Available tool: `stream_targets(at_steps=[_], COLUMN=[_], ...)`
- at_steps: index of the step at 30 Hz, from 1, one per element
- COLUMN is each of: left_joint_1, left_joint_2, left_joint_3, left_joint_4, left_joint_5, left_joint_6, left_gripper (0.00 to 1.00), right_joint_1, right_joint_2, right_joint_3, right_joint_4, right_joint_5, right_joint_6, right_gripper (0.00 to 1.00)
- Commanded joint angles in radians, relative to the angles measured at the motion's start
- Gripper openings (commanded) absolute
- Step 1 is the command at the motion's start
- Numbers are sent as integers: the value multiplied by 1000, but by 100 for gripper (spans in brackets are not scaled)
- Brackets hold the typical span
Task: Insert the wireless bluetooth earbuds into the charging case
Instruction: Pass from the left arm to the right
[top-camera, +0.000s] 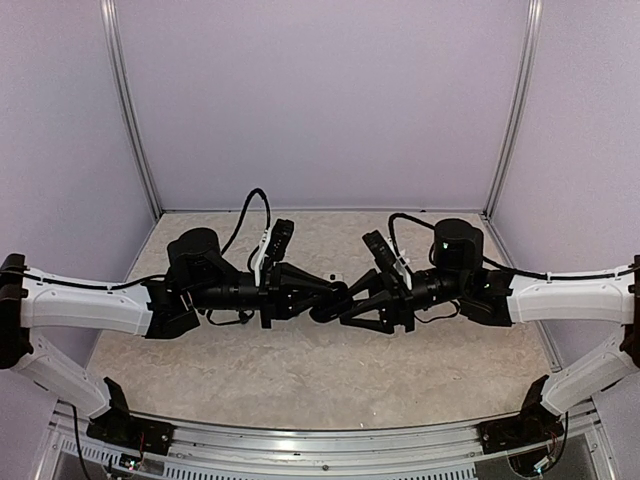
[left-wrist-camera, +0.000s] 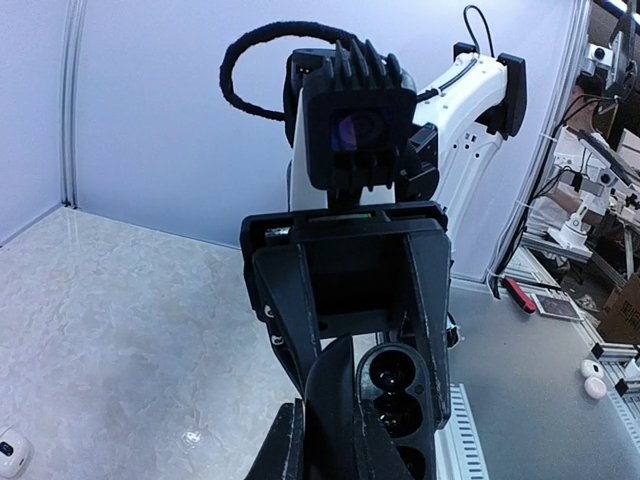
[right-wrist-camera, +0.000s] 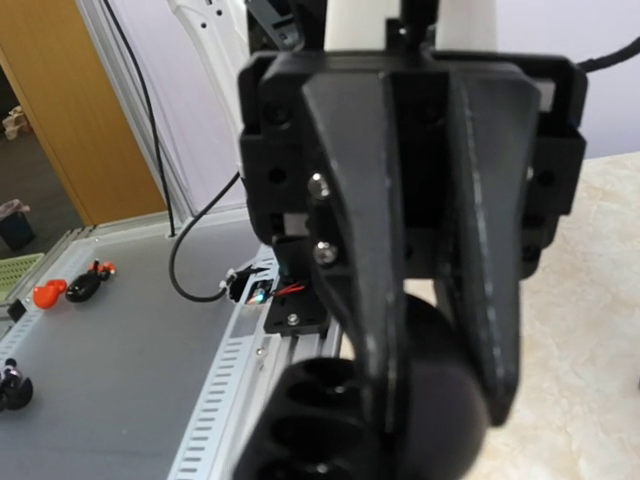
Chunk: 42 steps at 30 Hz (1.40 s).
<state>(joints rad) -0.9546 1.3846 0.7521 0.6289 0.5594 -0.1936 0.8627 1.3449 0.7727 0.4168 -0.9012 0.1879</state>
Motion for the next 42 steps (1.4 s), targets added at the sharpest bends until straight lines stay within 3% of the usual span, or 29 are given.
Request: stream_targets(at_steps=[1, 12, 24, 26, 28, 29, 42], left_joint_1=[-2, -10, -13, -12, -12, -13, -19], left_joint_2=[-22, -14, -14, -20, -26, -27, -27], left_joint_3=[-10, -2, -10, -15, -16, -16, -13], left_joint_4=[37, 14, 23, 27, 26, 26, 21], left_joint_5=[-20, -46, -48, -51, -54, -54, -64], left_joint_6=[12, 33, 40, 40, 43, 43, 61], left_gripper=[3, 3, 4, 4, 4, 4, 4], right_joint_1=[-6, -6, -5, -5, -5, -5, -13], right_joint_2=[18, 16, 18, 20, 24, 28, 42], right_joint_3=[-9, -9, -13, -13, -9, -5, -1], right_joint_4=[38, 44, 39, 34, 26, 22, 66], right_joint_5=[-19, -4, -7, -2, 0, -3, 4], right_joint_6=[29, 40, 34, 32, 36, 37, 104], right_gripper=[39, 36, 12, 16, 36, 40, 36])
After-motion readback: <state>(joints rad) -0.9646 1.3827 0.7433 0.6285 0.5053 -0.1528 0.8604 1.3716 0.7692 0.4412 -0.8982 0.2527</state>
